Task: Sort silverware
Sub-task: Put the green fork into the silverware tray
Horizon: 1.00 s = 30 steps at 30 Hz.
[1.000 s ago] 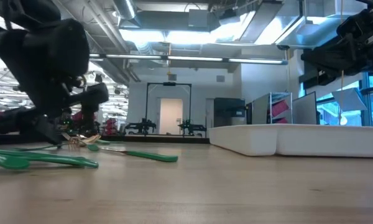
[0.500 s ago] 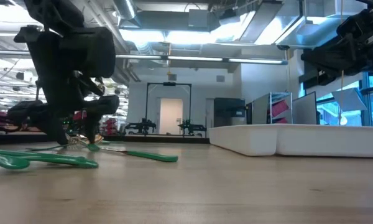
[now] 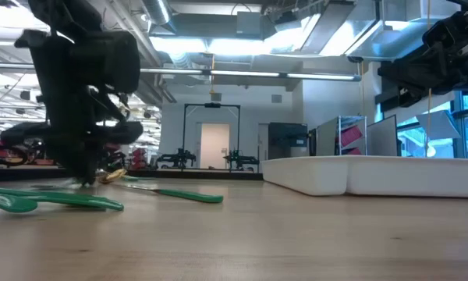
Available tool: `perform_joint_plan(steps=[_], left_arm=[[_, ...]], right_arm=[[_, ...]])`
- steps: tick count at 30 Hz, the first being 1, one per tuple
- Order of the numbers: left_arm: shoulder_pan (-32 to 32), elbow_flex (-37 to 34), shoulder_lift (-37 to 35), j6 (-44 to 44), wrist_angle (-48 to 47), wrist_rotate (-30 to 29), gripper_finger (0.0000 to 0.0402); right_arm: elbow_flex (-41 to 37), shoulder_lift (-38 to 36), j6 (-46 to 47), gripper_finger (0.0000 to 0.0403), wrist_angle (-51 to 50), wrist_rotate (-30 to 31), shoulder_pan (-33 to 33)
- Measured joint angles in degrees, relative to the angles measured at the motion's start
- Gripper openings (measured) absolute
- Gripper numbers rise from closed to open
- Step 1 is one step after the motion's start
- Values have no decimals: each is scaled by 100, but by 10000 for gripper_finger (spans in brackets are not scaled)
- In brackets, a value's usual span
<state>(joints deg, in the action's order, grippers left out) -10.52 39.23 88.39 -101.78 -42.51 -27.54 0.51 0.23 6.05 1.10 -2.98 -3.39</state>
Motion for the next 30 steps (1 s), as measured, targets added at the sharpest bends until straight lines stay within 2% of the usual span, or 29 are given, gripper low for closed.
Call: perform_joint_plan(steps=[7,11,14,18,23,26,30], left_arm=[[-67,-1,-786,483,-294,-3,20],[-177,-7,-1148,822,-546,-51,11],[-234,-177,-1198,1162,-250,-91,6],[-260,-678,-1048,1599,590,-69,12],[-265,-1030,-1002,1661,797,-173,22],[-291,-1063,-1002,1832,793,-174,36],[-289,-1071,-1068,2006,868,-91,81]], right_arm=[[-2,2,2,1,0,0,0],[-1,1,2,1,0,0,0],[0,1,1,1,0,0,0],[-2,2,0,1,0,0,0],[0,1,1,1,0,0,1],[-2,2,2,1,0,0,0],[-1,0,2,1,0,0,0]])
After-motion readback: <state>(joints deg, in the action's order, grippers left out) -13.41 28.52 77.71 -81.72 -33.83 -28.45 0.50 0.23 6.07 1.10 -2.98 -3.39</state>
